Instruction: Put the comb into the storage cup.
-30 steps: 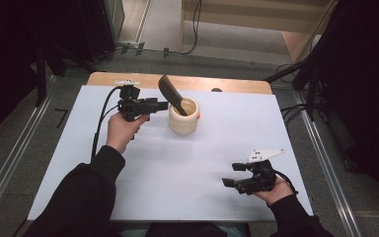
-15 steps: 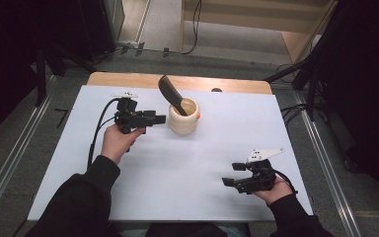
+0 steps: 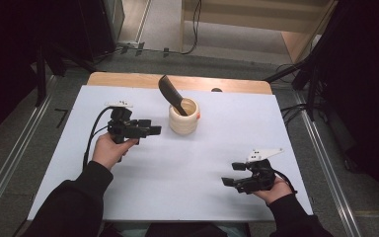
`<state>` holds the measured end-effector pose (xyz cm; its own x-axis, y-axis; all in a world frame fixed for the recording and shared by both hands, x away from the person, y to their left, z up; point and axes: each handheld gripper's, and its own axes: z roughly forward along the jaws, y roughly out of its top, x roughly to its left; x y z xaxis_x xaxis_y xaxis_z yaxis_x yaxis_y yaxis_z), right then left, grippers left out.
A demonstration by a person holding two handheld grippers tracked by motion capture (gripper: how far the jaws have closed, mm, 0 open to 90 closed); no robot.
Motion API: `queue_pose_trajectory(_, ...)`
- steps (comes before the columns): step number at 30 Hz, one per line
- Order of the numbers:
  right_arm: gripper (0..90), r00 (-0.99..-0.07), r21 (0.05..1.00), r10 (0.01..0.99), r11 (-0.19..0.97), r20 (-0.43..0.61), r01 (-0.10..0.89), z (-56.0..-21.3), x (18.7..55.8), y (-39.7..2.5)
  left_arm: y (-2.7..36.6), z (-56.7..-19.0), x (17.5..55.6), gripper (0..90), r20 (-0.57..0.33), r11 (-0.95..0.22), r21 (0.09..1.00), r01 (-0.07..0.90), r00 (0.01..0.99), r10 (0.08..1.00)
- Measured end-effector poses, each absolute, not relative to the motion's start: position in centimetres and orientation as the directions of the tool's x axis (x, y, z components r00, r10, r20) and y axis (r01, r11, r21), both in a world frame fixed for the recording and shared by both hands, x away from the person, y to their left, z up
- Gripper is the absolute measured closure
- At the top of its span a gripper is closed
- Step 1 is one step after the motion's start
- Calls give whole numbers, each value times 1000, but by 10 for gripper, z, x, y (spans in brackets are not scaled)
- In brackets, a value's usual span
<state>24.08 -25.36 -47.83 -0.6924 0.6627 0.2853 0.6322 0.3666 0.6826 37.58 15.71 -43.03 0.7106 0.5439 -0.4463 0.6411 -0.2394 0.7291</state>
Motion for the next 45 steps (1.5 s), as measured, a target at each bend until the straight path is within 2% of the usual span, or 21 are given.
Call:
queue_pose_trajectory(6, 232, -693, 683, 662, 366, 285, 631, -478, 242, -253, 162, -435, 359, 319, -408, -288, 734, 615, 738, 537)
queue_pose_trajectory(16, 232, -691, 682, 666, 369, 280, 631, -479, 242, -253, 171, -439, 337, 319, -423, -309, 719, 623, 744, 517)
queue_pose_trajectory(45, 230, -667, 673, 693, 357, 275, 648, -481, 243, -257, 193, -457, 291, 318, -374, -400, 685, 609, 766, 524)
